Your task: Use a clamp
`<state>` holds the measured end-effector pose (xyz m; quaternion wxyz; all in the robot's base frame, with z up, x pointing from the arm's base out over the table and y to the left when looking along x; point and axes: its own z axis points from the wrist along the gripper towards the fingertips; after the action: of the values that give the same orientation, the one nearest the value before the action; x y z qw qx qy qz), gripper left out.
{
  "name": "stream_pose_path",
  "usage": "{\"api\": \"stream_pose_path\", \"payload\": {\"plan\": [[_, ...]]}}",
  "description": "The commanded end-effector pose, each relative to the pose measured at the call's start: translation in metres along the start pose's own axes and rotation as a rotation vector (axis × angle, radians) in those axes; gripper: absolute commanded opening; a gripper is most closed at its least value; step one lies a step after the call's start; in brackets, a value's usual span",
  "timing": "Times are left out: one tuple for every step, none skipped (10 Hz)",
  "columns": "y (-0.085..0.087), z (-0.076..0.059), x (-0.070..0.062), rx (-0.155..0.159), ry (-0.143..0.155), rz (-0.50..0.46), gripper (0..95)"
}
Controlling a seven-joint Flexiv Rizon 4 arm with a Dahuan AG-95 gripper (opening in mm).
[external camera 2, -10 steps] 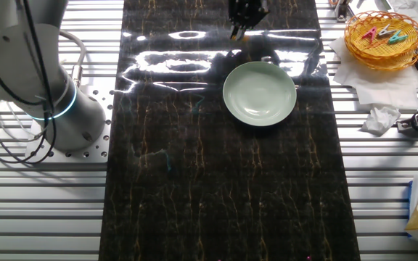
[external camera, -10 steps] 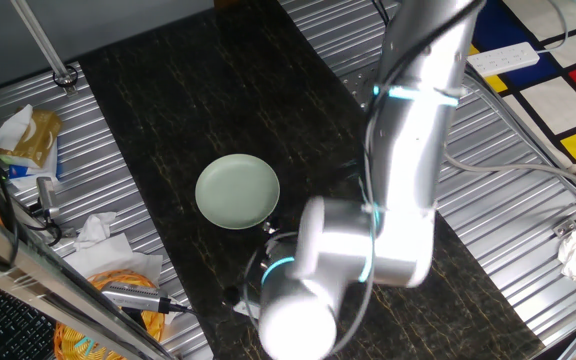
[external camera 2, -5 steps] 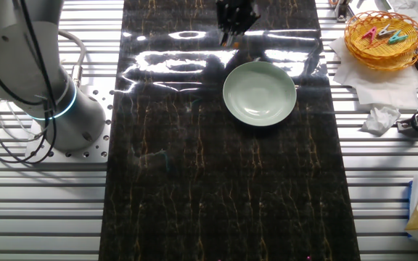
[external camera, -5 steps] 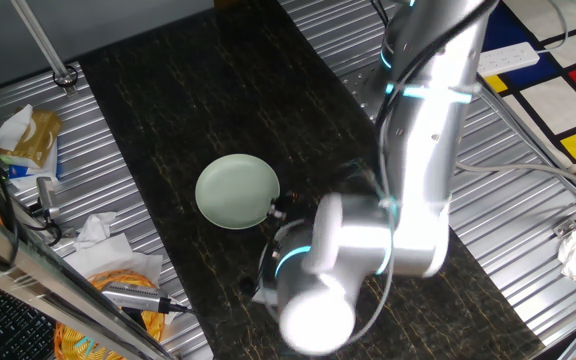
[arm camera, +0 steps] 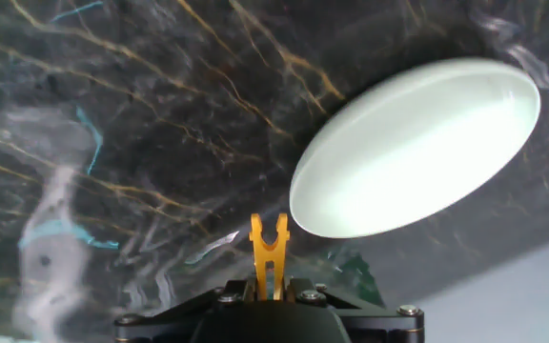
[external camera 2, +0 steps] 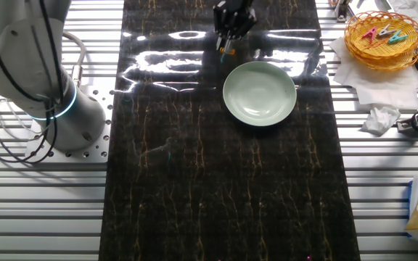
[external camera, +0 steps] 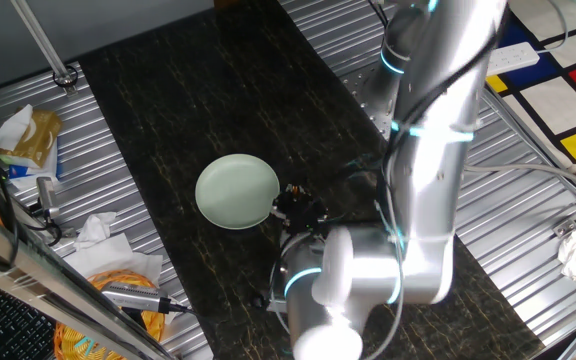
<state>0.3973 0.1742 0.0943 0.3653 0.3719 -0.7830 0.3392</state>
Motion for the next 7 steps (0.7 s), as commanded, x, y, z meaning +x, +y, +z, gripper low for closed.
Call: {"api": "stream_pose_path", "payload": {"plan": [[-0.006, 0.012, 0.015, 0.070, 0.098, -0.059, 0.0], [-0.011, 0.016, 0.020, 0.082, 0.116, -0.078, 0.0], [-0.017, 0.024, 0.025, 0.108, 0.128, -0.108, 0.0], [-0.020, 0.027, 0.026, 0.142, 0.134, -0.115, 0.0], [-0.021, 0.027, 0.026, 0.179, 0.152, -0.125, 0.0], [-0.021, 0.026, 0.027, 0.195, 0.158, -0.126, 0.0], [-0.021, 0.026, 0.028, 0.198, 0.152, -0.117, 0.0]]}}
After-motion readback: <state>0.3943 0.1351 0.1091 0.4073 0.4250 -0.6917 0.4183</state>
